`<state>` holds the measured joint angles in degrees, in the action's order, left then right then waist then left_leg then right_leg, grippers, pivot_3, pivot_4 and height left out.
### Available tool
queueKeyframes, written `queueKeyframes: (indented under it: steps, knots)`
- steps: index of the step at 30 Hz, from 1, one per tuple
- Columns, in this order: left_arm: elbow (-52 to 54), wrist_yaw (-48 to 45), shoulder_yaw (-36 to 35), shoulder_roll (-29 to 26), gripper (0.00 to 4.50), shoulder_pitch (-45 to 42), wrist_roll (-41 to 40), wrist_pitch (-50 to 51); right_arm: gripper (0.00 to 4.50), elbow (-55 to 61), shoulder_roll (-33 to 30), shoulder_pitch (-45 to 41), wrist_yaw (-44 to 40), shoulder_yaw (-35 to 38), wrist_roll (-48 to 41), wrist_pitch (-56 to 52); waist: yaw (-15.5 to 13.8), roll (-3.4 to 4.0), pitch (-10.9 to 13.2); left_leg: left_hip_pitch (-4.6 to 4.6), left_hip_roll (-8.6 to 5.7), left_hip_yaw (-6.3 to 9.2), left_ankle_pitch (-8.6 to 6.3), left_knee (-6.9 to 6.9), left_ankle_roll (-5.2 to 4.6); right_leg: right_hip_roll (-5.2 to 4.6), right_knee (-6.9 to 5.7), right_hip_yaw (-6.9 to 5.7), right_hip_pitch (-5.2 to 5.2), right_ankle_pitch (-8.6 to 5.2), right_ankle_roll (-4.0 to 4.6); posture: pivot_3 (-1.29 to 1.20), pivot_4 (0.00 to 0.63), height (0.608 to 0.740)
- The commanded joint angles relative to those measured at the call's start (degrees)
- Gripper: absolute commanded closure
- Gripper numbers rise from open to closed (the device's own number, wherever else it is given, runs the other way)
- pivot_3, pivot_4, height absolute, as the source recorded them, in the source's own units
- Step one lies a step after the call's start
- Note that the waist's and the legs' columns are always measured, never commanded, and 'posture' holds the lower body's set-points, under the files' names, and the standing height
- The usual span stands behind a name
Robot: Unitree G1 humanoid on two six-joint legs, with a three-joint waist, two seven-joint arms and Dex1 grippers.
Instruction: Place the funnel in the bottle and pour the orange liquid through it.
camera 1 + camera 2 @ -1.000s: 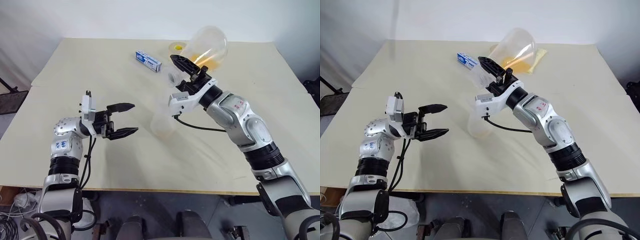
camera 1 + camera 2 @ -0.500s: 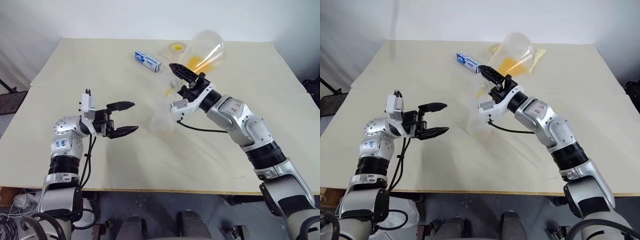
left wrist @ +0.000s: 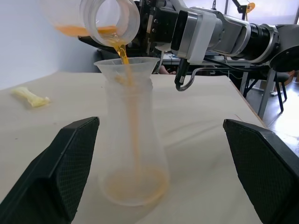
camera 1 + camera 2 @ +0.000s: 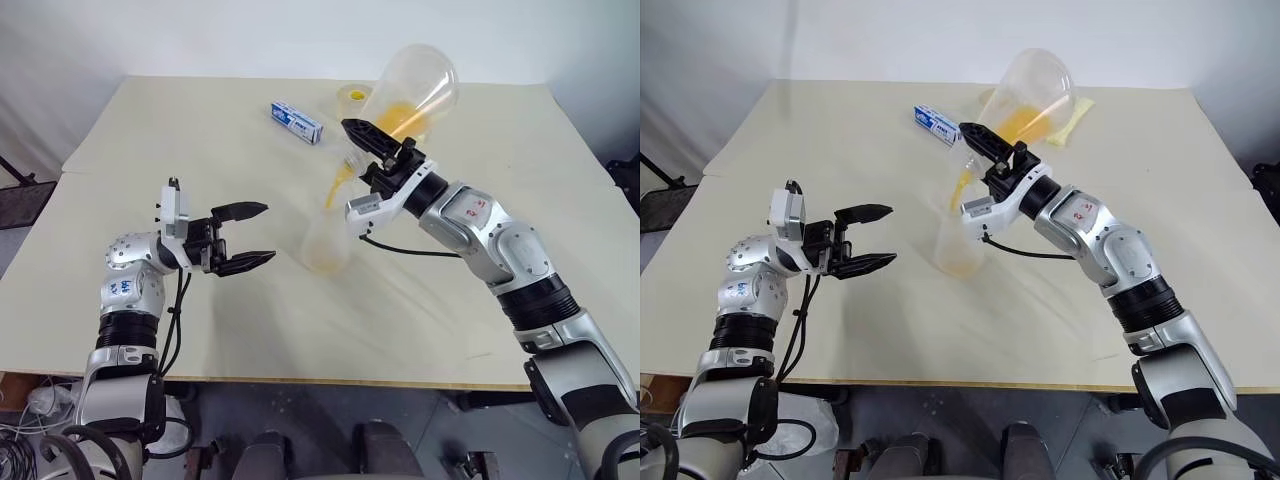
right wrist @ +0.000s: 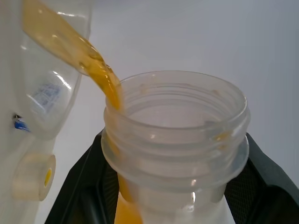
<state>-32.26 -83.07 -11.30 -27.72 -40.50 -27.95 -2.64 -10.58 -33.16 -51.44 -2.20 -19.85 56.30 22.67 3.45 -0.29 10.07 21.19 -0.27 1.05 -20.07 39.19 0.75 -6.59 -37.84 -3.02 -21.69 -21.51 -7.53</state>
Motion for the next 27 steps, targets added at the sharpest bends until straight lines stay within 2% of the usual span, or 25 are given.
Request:
queueKeyframes:
  steps: [1,27]
  knots:
    - [1.32,0.39,-2.34,-0.44,0.00,-0.86,-2.61,-0.42,2.04,1.18,-0.94,-2.11,1.56,0.71,0.03,0.76,0.00,0.00,0.00,0.00,0.00,0.00,0.00,0.00,0.00,0.00,0.00,0.00,0.00,0.00,0.00,0.00,0.150,0.740]
    - [4.59,1.99,-3.39,0.16,0.00,0.83,-5.20,1.98,2.04,-3.28,-1.88,-5.14,4.07,-0.18,2.01,5.02,0.10,0.00,0.00,0.00,0.01,0.00,0.00,0.00,0.00,0.01,0.00,0.00,0.00,0.00,0.00,0.00,0.150,0.740]
